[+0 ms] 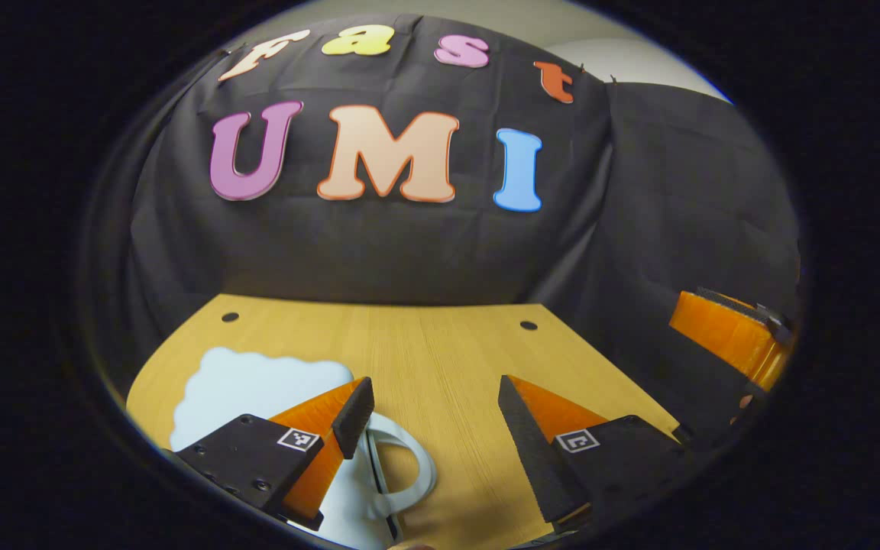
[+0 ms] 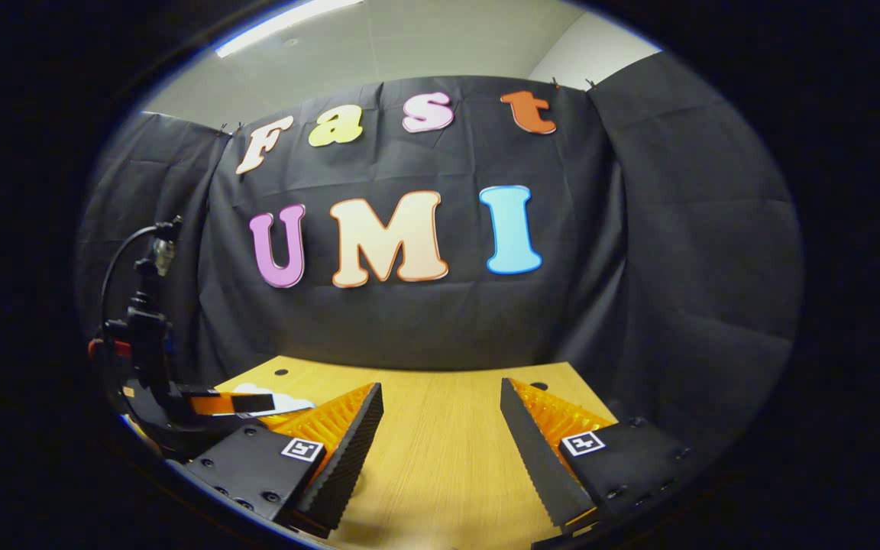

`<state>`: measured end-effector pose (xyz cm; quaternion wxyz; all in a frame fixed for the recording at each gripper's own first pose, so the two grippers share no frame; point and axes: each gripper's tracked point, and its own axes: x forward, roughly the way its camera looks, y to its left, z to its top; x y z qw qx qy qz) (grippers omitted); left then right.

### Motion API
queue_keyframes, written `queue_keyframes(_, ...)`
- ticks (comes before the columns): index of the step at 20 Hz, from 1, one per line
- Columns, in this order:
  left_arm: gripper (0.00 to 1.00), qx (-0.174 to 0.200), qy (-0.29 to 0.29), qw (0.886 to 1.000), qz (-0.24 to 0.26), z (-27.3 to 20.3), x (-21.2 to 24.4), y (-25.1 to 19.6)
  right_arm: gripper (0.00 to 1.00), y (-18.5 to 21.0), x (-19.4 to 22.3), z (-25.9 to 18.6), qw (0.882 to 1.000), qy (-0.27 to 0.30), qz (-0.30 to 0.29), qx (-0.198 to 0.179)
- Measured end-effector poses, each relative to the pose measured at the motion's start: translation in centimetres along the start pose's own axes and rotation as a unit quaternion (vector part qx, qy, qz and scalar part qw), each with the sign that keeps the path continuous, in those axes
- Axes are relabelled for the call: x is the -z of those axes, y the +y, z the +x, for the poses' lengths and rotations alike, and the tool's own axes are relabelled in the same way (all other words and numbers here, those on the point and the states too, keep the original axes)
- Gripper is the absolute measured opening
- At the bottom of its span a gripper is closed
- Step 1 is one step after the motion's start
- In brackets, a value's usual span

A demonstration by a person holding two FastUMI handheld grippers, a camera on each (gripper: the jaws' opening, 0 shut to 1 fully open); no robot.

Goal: First open the suitcase, pack the skin care products into it, and then close the suitcase.

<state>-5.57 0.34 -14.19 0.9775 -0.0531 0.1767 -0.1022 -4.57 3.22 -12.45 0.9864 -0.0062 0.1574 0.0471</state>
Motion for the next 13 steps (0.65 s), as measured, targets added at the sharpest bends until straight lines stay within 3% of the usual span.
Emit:
queue_keyframes(6,0.95,-0.007,-0.068,0.998,0.006,-1.4,-6.0,-0.2,0.96,0.2,-3.4,0.3,0.999,-0.046,0.000,-0.006)
queue_keyframes(13,0.95,-0.018,-0.090,0.996,0.025,-2.5,-7.6,0.3,0.96,1.5,-5.8,0.4,0.997,-0.079,-0.001,-0.014)
